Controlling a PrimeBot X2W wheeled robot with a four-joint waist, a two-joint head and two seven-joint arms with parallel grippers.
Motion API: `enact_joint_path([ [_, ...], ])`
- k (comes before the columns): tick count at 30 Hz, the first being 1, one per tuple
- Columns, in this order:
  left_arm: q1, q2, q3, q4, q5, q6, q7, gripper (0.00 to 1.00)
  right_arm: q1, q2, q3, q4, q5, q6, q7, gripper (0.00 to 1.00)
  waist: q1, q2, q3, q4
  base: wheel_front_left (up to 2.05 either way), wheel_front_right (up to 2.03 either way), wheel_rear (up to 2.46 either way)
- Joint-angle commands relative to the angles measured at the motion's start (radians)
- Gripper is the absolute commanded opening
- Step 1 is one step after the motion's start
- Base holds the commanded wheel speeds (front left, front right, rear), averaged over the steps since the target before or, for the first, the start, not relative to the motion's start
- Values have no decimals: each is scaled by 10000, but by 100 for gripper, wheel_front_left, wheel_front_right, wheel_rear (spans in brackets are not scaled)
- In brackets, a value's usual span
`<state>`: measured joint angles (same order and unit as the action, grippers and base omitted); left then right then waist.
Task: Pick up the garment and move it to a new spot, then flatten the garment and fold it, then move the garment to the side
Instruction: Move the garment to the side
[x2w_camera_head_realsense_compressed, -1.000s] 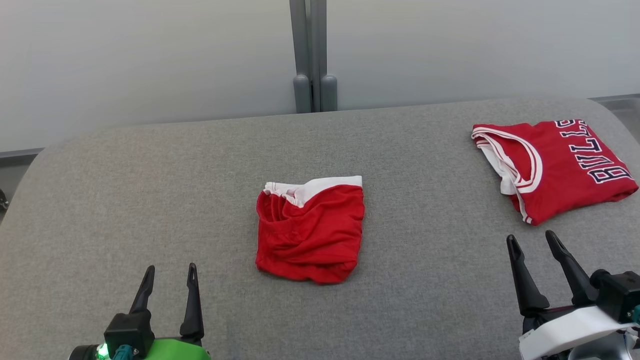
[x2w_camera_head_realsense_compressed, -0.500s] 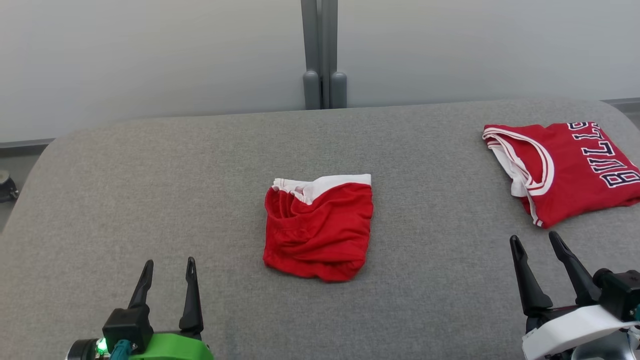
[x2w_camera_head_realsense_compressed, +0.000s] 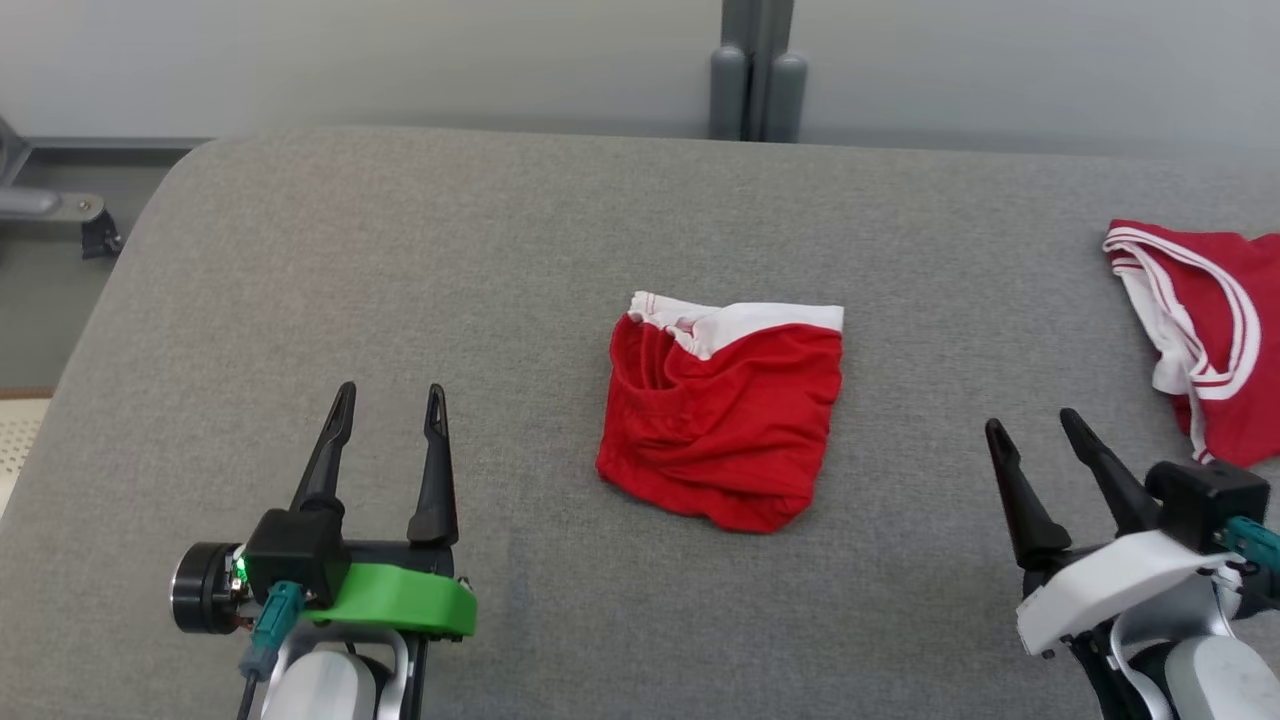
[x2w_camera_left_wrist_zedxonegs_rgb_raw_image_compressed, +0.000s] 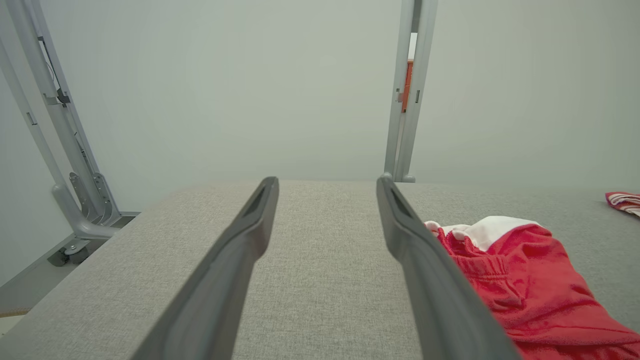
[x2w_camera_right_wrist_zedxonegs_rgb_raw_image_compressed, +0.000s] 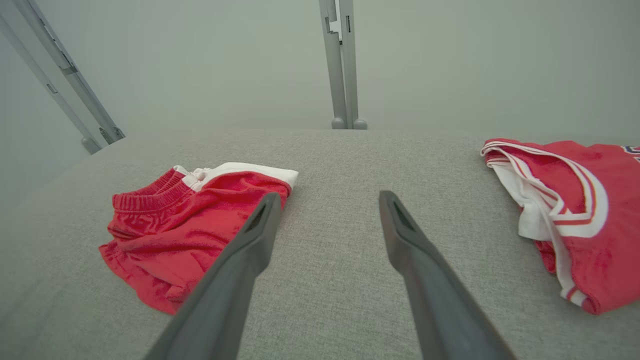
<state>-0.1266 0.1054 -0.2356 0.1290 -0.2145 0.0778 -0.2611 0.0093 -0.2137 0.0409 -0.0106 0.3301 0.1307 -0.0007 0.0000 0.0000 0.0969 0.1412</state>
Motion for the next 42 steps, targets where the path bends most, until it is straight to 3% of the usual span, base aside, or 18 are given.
enact_joint_path([
  [1, -195, -57, 11, -67, 117, -52, -43, 100, -345, -41, 185, 268, 150, -4, 21, 100, 0, 0, 900, 937, 0, 0, 0],
  [10, -604, -386, 14, -200, 203, -194, -38, 100, -2136, 540, 1441, 2963, 948, -4, 134, 100, 0, 0, 1444, 1591, 0, 0, 0],
  [18, -670, -477, 98, -153, 305, -258, -37, 100, -2886, 936, 1912, 4824, 1594, -4, 283, 100, 0, 0, 1478, 1643, 0, 0, 0],
  [19, -669, -486, 108, -154, 293, -274, -37, 100, -2909, 959, 1961, 4927, 1705, -4, 320, 96, 0, 0, 1470, 1626, 0, 0, 0],
  [20, -669, -497, 124, -153, 255, -302, -37, 100, -2942, 949, 2026, 4988, 1801, -4, 271, 49, 0, 0, 1463, 1604, 0, 0, 0],
  [21, -673, -499, 141, -137, 244, -317, -37, 100, -2954, 935, 2076, 5033, 1900, -4, 269, 44, 0, 0, 1458, 1582, 0, 0, 0],
  [22, -688, -506, 153, -131, 257, -326, -38, 100, -2959, 908, 2158, 5069, 1977, -3, 278, 32, 0, 0, 1457, 1545, 0, 0, 0],
  [23, -698, -512, 171, -129, 268, -335, -38, 100, -2988, 891, 2214, 5050, 2029, -3, 190, 7, 0, 0, 1464, 1512, 0, 0, 0],
  [24, -710, -515, 183, -129, 282, -344, -38, 100, -2999, 854, 2263, 5030, 2107, -3, 126, 0, 0, 0, 1473, 1469, 0, 0, 0],
  [33, -644, -529, 429, -224, 400, -359, -38, 100, -2887, -219, 2601, 4093, 2033, -10, -720, 0, 0, 0, 1559, 489, 0, 0, 0],
  [42, -905, -532, 515, -560, 687, -556, -37, 100, -2677, -1825, 2391, 3005, 2235, -10, -311, 0, 0, 0, 1687, -1024, 0, 0, 0],
])
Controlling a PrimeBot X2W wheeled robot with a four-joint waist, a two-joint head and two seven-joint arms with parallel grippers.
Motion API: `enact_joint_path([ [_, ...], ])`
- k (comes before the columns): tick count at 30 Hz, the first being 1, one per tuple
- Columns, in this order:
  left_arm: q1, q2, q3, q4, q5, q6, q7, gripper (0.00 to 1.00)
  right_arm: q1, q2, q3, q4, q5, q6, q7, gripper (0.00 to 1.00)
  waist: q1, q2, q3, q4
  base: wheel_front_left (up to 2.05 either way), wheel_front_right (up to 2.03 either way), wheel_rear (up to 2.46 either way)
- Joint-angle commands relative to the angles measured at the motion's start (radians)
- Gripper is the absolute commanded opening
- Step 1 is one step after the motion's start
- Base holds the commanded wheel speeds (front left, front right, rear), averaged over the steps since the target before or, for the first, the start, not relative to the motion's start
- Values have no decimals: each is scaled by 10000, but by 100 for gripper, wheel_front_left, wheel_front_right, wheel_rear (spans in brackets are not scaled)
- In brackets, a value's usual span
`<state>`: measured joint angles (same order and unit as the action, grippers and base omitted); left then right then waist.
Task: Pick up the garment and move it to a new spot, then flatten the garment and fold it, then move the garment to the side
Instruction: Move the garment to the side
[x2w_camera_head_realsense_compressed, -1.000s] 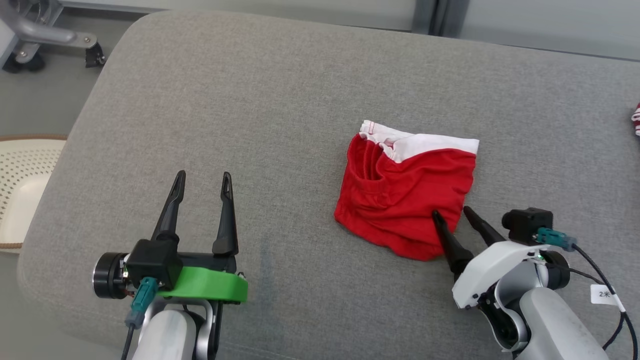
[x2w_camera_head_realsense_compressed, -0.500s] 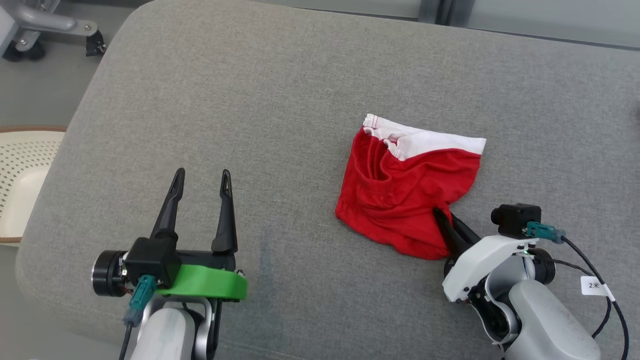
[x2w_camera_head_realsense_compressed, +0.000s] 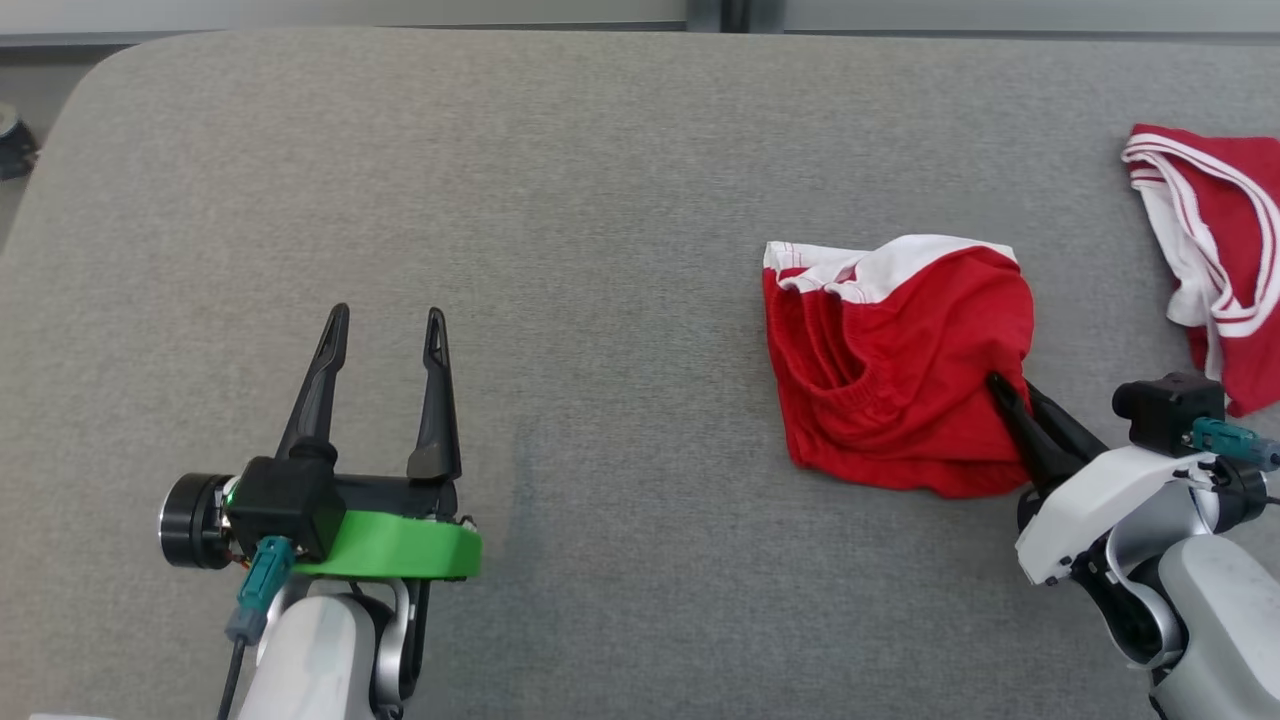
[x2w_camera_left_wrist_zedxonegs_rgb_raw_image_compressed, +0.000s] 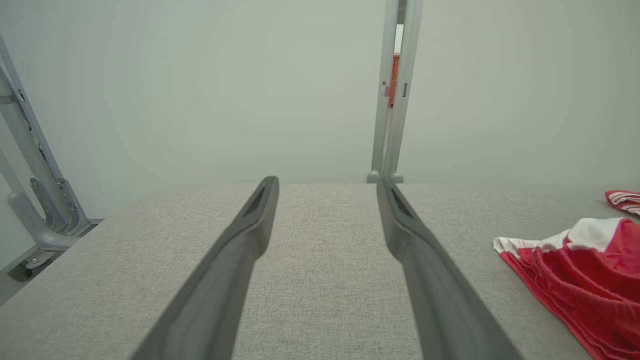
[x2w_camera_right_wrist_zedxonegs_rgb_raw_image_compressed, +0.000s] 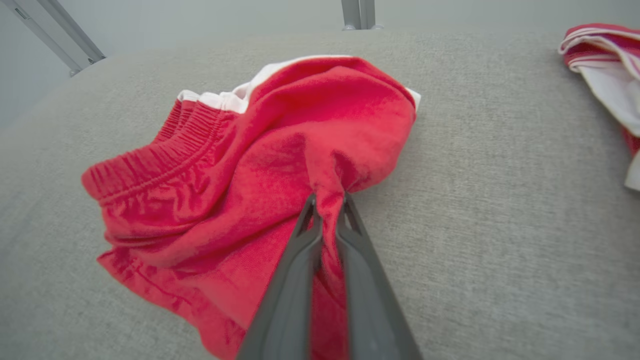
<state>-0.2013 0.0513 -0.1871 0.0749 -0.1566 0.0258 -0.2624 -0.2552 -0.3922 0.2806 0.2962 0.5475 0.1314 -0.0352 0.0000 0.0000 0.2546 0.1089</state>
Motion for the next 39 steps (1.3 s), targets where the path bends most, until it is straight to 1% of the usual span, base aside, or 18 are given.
enact_joint_path([
  [1, -224, 11, 10, -33, 142, -75, -23, 100, -115, -162, 30, -103, 105, -18, 95, 0, 0, 0, 152, -855, 0, 0, 0],
  [5, -447, 11, -84, -114, 263, -153, -23, 100, -662, -617, 345, -257, 212, -18, 300, 0, 0, 0, 474, -1327, 0, 0, 0],
  [8, -741, 14, -214, -103, 405, -278, -13, 100, -1300, -1151, 695, -221, 237, -18, 380, 0, 0, 0, 843, -1543, 0, 0, 0],
  [12, -1108, 23, -317, -47, 583, -432, -13, 100, -2348, -2039, 1117, -175, 346, -18, 327, 0, 0, 0, 1337, -1720, 0, 0, 0],
  [14, -1302, 23, -387, -36, 658, -494, -13, 100, -2797, -2596, 1237, -181, 433, -18, 383, 0, 0, 0, 1576, -1743, 0, 0, 0],
  [19, -1670, 31, -465, -72, 798, -581, -13, 100, -3681, -3948, 1020, -45, 809, -18, 723, 0, 0, 0, 2137, -1807, 0, 0, 0],
  [21, -1803, 31, -508, -85, 842, -604, -13, 100, -3915, -4448, 759, 201, 1117, -18, 847, 0, 0, 0, 2334, -1799, 0, 0, 0],
  [23, -1923, 31, -543, -102, 865, -625, -13, 100, -4085, -4816, 575, 504, 1417, -18, 889, 0, 0, 0, 2518, -1784, 0, 0, 0],
  [26, -2051, 31, -578, -112, 903, -653, -13, 100, -4238, -5165, 358, 1098, 1898, -18, 943, 0, 0, 0, 2731, -1767, 0, 0, 0],
  [29, -2197, 41, -615, -91, 959, -692, -13, 100, -4335, -5279, 144, 1665, 2267, -20, 999, 0, 0, 0, 2917, -1740, 0, 0, 0],
  [32, -2278, 53, -649, -82, 987, -705, -13, 100, -4440, -5242, 14, 2121, 2402, -20, 879, 0, 0, 0, 3049, -1721, 0, 0, 0],
  [36, -2359, 67, -665, -65, 1042, -705, -13, 100, -4575, -4982, -23, 2666, 2259, -20, 517, 0, 0, 0, 3143, -1725, 0, 0, 0],
  [37, -2365, 71, -667, -49, 1047, -706, -13, 100, -4601, -4842, -37, 2829, 2214, -20, 424, 53, 0, 0, 3146, -1732, 0, 0, 0],
  [38, -2368, 70, -668, -30, 1049, -705, -13, 100, -4624, -4765, -48, 2950, 2156, -20, 324, 100, 0, 0, 3140, -1740, 0, 0, 0],
  [39, -2373, 68, -675, -2, 1048, -706, -13, 100, -4664, -4669, -124, 3143, 2113, -20, 168, 100, 0, 0, 3125, -1752, 0, 0, 0],
])
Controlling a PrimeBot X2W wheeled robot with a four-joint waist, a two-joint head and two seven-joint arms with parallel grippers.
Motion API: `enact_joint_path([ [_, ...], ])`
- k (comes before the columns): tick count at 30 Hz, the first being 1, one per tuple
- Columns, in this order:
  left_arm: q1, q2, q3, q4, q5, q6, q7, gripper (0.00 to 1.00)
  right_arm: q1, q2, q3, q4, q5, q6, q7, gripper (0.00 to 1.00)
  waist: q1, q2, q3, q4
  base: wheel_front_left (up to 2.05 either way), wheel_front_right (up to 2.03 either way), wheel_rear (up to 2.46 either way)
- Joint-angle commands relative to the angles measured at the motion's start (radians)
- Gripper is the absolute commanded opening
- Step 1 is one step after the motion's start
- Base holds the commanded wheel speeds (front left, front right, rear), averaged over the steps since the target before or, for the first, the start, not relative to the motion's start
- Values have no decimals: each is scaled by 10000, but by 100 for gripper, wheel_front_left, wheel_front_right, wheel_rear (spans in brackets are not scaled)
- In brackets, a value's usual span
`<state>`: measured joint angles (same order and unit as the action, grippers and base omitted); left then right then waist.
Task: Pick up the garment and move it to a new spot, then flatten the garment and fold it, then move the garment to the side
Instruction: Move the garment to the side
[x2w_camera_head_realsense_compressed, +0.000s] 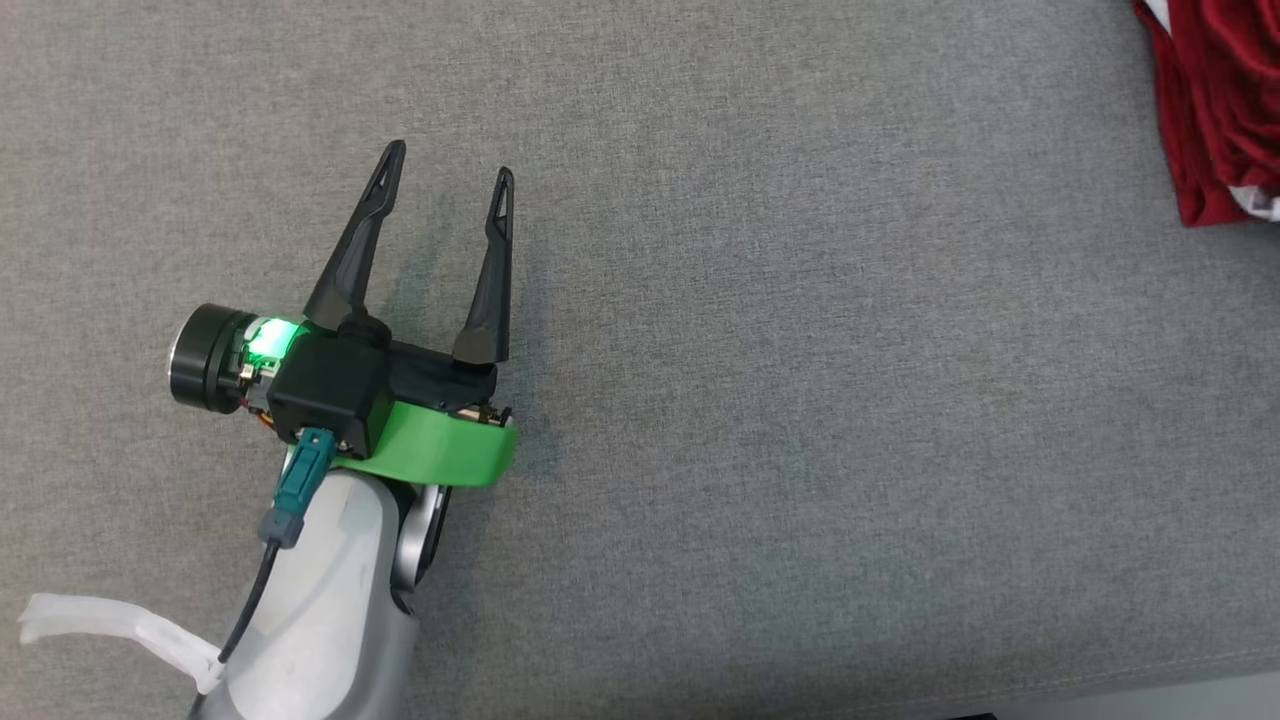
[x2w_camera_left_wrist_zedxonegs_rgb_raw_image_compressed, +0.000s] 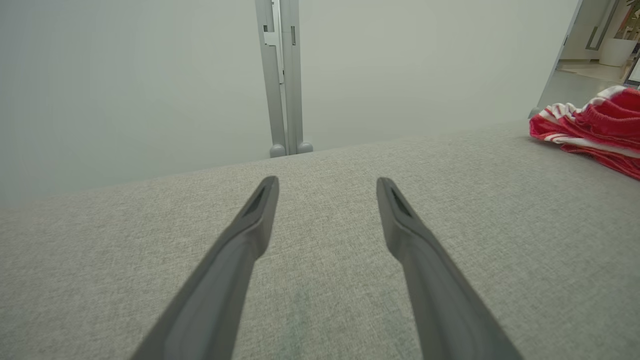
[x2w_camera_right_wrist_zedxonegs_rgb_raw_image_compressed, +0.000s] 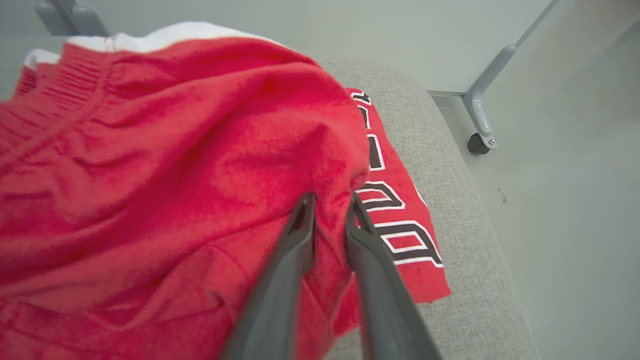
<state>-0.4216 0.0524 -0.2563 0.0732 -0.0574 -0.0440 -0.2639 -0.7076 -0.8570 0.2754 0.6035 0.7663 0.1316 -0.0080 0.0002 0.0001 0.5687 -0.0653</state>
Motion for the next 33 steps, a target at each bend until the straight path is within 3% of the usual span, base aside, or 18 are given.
enact_joint_path([
  [1, -170, 56, 11, 51, 48, -12, 2, 100, -153, 53, -129, 209, -183, -22, -312, 100, -2, -1, -58, -15, 0, 0, 0],
  [7, 186, 55, 49, 250, -98, 64, 2, 100, 404, 982, -564, 682, -638, -20, -2071, 100, -2, -1, -655, -147, 0, 0, 0],
  [12, 583, 158, 232, 380, -173, 158, 2, 100, 1219, 1790, -1078, 85, -1261, -22, -2535, 100, -2, -1, -1330, -325, 0, 0, 0],
  [19, 1371, 271, 560, 498, -321, 395, 2, 100, 3254, 3728, -2452, -2440, -2811, -20, -2566, 100, -2, -1, -2328, -437, 0, 0, 0],
  [25, 2061, 278, 833, 656, -471, 644, 4, 100, 5078, 5405, -2912, -4373, -3968, -20, -2572, 100, -2, -1, -3139, -209, 0, 0, 0],
  [33, 3062, 476, 1316, 866, -828, 844, 2, 100, 6589, 6670, -2871, -5748, -4866, -20, -2113, 100, -2, -1, -4242, 333, 0, 0, 0],
])
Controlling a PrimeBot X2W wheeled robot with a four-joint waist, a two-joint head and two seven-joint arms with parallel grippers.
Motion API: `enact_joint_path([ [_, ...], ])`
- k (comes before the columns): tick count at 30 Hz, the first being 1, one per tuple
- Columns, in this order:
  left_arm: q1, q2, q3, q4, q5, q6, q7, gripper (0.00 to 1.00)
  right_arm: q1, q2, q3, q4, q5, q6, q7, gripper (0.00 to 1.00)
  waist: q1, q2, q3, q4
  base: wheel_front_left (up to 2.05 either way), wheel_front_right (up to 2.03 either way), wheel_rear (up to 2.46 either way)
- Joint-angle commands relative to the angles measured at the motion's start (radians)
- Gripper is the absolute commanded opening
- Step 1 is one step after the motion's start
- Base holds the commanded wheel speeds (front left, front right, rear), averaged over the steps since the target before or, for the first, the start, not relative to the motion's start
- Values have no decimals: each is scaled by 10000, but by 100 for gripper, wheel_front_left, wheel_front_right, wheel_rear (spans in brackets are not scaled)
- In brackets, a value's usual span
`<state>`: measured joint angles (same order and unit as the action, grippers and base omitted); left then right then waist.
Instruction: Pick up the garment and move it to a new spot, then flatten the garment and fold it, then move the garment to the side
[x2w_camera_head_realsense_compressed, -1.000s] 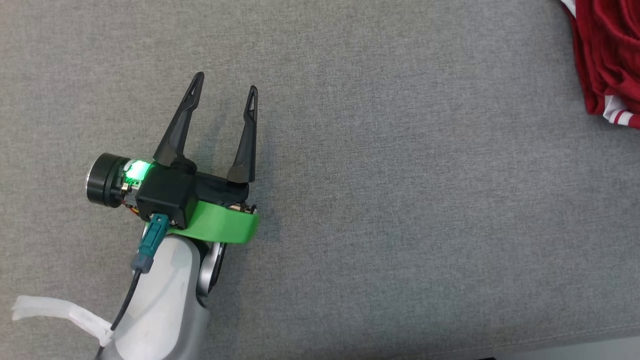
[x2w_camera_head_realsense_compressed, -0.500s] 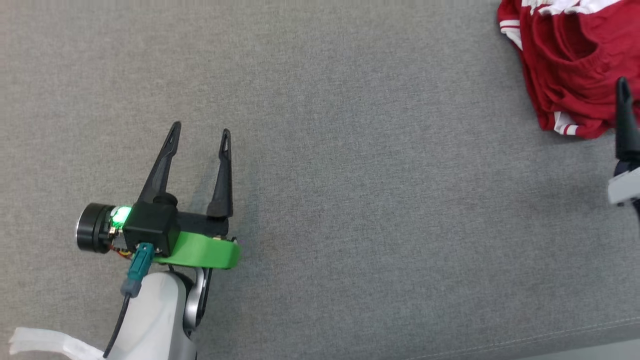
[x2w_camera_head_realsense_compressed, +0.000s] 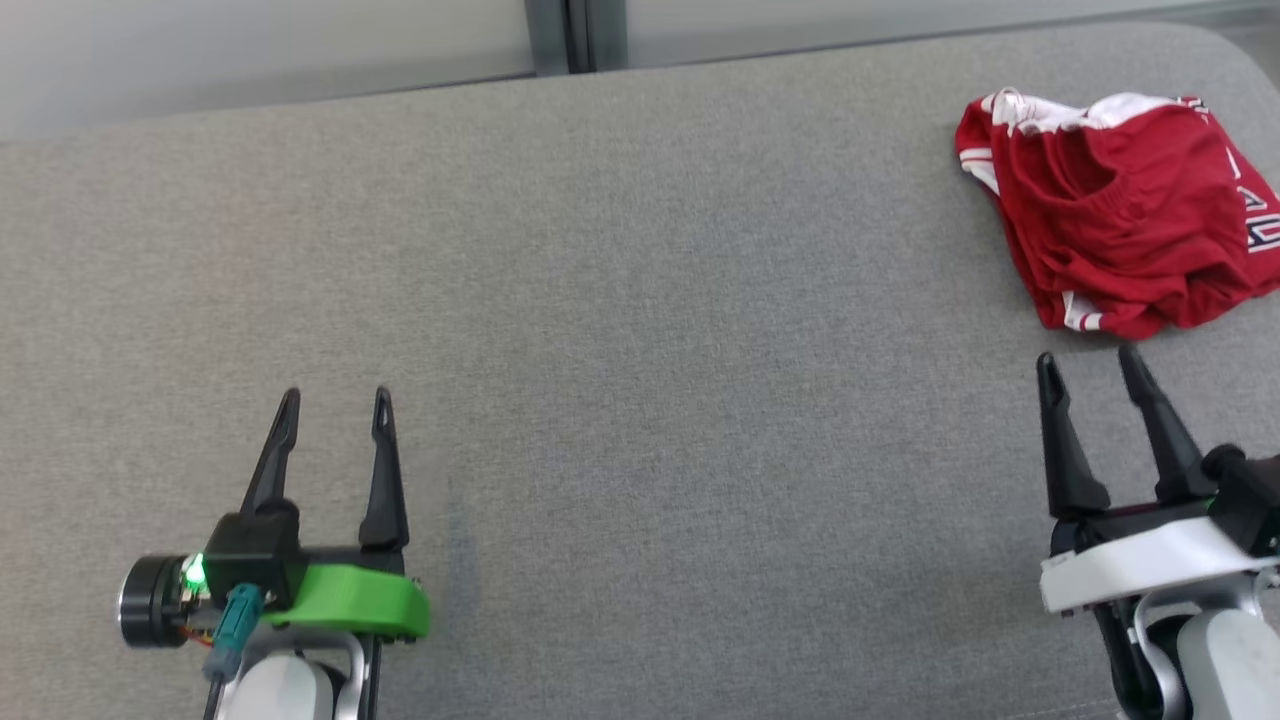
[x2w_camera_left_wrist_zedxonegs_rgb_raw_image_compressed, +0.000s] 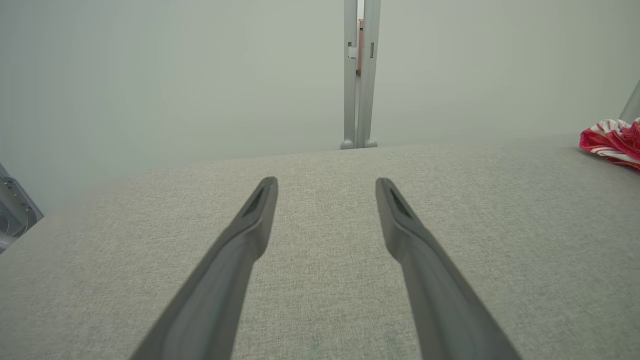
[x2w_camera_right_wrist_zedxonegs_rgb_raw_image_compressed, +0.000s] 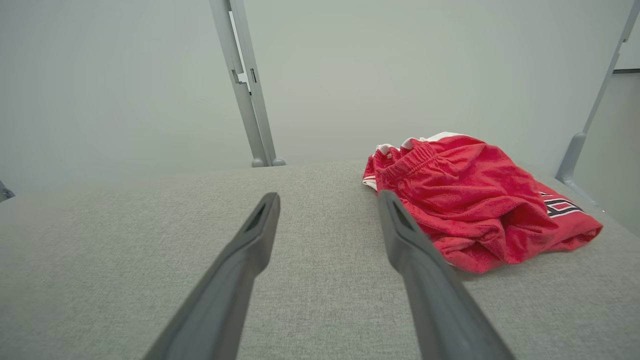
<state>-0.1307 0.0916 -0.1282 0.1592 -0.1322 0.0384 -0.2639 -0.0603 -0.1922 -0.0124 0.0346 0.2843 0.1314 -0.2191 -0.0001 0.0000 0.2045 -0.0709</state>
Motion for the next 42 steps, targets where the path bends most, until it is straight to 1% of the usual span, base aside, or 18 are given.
enact_joint_path([
  [1, 292, 109, 96, 6, -150, 8, 2, 100, 273, 125, 24, -204, -130, -18, 89, 100, 1, 0, -747, 466, 0, 0, 0],
  [9, 1159, 337, 164, 163, -278, -38, 58, 100, 1384, 618, -107, -949, -622, -18, 734, 100, 1, 0, -1604, 766, 0, 0, 0],
  [13, 1447, 386, 98, 250, -337, -96, 145, 100, 1912, 753, -129, -1258, -687, -18, 1029, 100, 1, 0, -1911, 745, 0, 0, 0],
  [17, 1717, 433, 89, 311, -411, -66, 161, 100, 2267, 896, -132, -1471, -628, -18, 1281, 100, 1, 0, -2091, 647, 0, 0, 0],
  [26, 1996, 455, 58, 539, -580, -4, 270, 100, 2596, 1041, -186, -1666, -578, -18, 1541, 100, 1, 0, -2222, 563, 0, 0, 0],
  [42, 1891, 507, -37, 701, -647, 192, 282, 100, 2582, 1081, -234, -1739, -862, -18, 1755, 100, 1, 0, -2256, 572, 0, 0, 0],
])
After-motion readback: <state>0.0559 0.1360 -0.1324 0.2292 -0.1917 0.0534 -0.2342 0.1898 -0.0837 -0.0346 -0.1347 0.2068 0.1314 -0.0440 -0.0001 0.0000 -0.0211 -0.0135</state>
